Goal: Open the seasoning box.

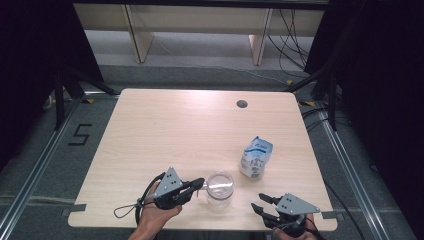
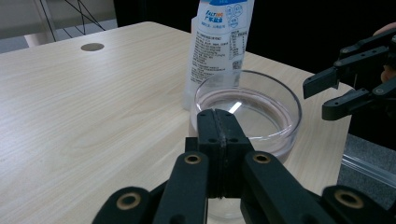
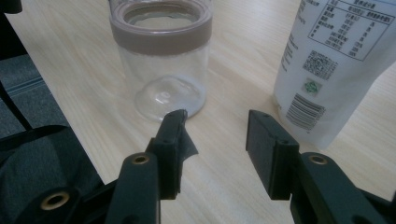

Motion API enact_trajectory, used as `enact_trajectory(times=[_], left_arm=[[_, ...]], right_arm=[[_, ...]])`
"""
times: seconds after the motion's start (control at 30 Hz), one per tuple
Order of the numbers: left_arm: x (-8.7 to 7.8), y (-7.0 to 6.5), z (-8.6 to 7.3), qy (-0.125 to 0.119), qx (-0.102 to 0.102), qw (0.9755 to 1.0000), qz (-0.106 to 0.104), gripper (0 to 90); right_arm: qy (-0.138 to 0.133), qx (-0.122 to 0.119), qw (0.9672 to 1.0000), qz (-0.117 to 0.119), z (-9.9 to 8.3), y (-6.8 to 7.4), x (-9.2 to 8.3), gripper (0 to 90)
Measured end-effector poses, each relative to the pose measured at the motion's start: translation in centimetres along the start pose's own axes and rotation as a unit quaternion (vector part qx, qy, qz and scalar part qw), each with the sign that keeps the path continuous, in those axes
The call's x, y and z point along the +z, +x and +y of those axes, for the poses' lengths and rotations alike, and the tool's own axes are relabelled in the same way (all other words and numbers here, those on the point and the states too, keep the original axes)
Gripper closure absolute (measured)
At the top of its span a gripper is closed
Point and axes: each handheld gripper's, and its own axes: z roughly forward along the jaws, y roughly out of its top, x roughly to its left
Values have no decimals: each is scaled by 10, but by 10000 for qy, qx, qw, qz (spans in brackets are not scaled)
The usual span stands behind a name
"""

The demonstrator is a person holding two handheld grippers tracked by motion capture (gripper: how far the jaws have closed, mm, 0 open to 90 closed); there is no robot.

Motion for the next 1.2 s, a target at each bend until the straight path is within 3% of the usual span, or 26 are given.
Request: enact_trajectory(times=[0.17, 0.33, 0.4, 0.43, 0.63, 0.7, 0.9, 0.97, 1.0, 1.1, 1.13, 1.2], left_arm=[[0, 1, 0, 3, 2, 10000, -27, 894], [0, 2, 0, 19, 10, 10000, -28, 893], [0, 2, 0, 19, -6, 10000, -33, 893], [0, 2, 0, 18, -3, 10000, -31, 893], [0, 2, -1, 14, -7, 10000, -46, 893], [0, 2, -1, 12, 0, 10000, -43, 893], [0, 2, -1, 3, -8, 10000, -41, 893], [0, 2, -2, -11, -45, 10000, -37, 893], [0, 2, -1, -6, -31, 10000, -43, 893], [0, 2, -2, -6, -25, 10000, -46, 893], [0, 2, -2, -1, -18, 10000, -45, 893], [0, 2, -2, 2, -108, 9999, -28, 893]], right_arm=[[-66, -128, 9999, 10, 3, -1, 5, 583], [-57, 11, 10000, 22, 7, 1, 9, 598], [-68, -30, 10000, 31, 9, 1, 10, 626], [-146, -183, 9997, -7, 10, -1, 11, 630], [-176, -215, 9996, 59, 16, 2, 15, 688], [-248, -338, 9991, 64, 18, 1, 17, 722], [-312, -405, 9987, 76, 22, 2, 19, 765], [-295, -299, 9991, 66, 23, 4, 19, 777], [-365, -398, 9985, 79, 25, 3, 21, 790], [-390, -348, 9986, 92, 27, 3, 21, 806], [-509, -394, 9979, 102, 29, 4, 23, 824], [-479, -442, 9977, 181, 32, 5, 24, 835]])
